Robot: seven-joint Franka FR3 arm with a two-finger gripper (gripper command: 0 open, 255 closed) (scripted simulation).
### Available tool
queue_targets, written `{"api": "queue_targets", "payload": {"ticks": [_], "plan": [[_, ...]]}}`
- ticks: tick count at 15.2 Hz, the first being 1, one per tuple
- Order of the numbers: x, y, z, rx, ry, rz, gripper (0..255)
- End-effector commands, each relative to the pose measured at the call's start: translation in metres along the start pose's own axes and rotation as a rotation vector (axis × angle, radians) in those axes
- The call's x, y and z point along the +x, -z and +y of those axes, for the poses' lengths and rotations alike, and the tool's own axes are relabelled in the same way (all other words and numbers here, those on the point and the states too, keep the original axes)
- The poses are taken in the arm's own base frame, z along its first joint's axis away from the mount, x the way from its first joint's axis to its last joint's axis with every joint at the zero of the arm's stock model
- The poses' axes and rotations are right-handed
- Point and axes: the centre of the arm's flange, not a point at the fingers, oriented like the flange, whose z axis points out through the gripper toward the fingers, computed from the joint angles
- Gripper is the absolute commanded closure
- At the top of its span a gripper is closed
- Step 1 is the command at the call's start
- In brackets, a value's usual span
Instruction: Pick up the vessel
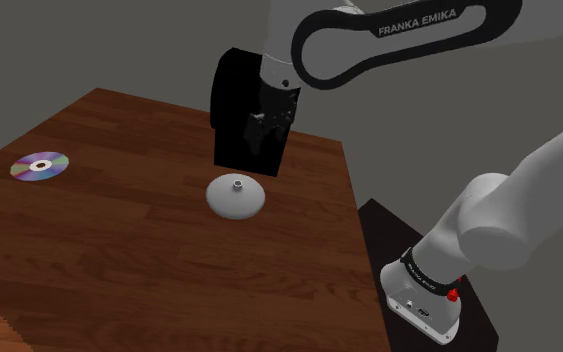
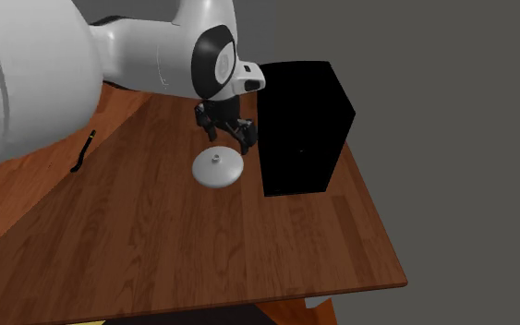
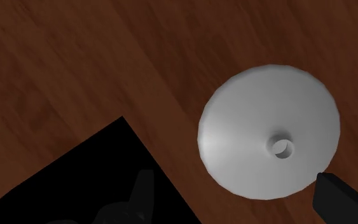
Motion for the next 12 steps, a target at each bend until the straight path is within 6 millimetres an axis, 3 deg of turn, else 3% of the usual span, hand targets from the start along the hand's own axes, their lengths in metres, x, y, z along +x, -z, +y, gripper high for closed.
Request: {"api": "queue_targets", "payload": {"ticks": [1, 6, 12], "plan": [[0.012, -0.020, -0.022, 0.007, 0.012, -0.014, 0], [0.032, -0.057, -0.063, 0.019, 0.039, -0.044, 0], [0.032, -0.089, -0.064, 0.019, 0.039, -0.044, 0]]}}
